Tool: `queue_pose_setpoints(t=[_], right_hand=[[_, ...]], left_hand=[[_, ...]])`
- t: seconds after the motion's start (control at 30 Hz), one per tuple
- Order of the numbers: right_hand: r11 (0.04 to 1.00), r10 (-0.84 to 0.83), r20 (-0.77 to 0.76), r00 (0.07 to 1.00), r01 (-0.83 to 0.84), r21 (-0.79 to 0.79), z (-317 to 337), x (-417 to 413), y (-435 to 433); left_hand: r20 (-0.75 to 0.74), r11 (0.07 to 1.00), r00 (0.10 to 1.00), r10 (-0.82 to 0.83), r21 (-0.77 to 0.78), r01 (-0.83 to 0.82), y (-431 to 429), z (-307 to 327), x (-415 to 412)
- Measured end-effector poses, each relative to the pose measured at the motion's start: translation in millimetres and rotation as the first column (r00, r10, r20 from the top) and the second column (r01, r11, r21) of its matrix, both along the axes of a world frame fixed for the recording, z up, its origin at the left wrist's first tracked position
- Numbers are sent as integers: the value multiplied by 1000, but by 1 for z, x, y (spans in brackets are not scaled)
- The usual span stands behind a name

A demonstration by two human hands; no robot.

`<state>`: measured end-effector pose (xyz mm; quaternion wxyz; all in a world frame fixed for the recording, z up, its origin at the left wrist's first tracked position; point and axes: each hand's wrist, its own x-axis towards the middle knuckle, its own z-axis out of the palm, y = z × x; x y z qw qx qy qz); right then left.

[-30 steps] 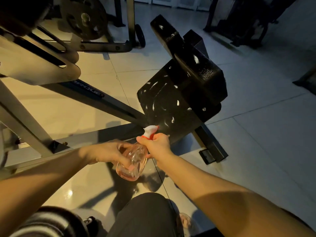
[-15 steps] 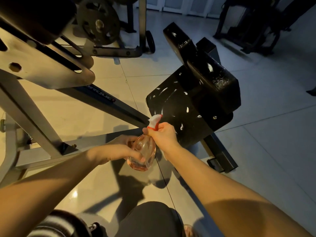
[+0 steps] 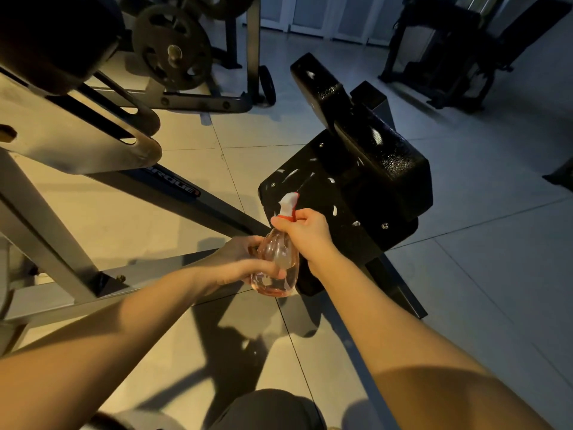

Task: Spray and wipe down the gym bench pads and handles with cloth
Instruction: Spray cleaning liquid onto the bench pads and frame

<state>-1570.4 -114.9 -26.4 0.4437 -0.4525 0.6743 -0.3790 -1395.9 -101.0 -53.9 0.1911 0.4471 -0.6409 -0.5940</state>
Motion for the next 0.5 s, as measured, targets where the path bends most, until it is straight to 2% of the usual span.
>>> queue_pose_setpoints(t=[0.2,0.3,0.5], right_hand=[[974,147,27,989,-149,170,-7,9,2],[972,182,-2,983,-180,151,-10,16,3],[984,139,29,990,-141,105,-2,24,-4]], left_hand=[[68,997,995,73,15,-74,13,-19,8],[87,994,990,111,-17,-110,16,-25,14],[53,985,984,167,-47,-165,12,-20,15]])
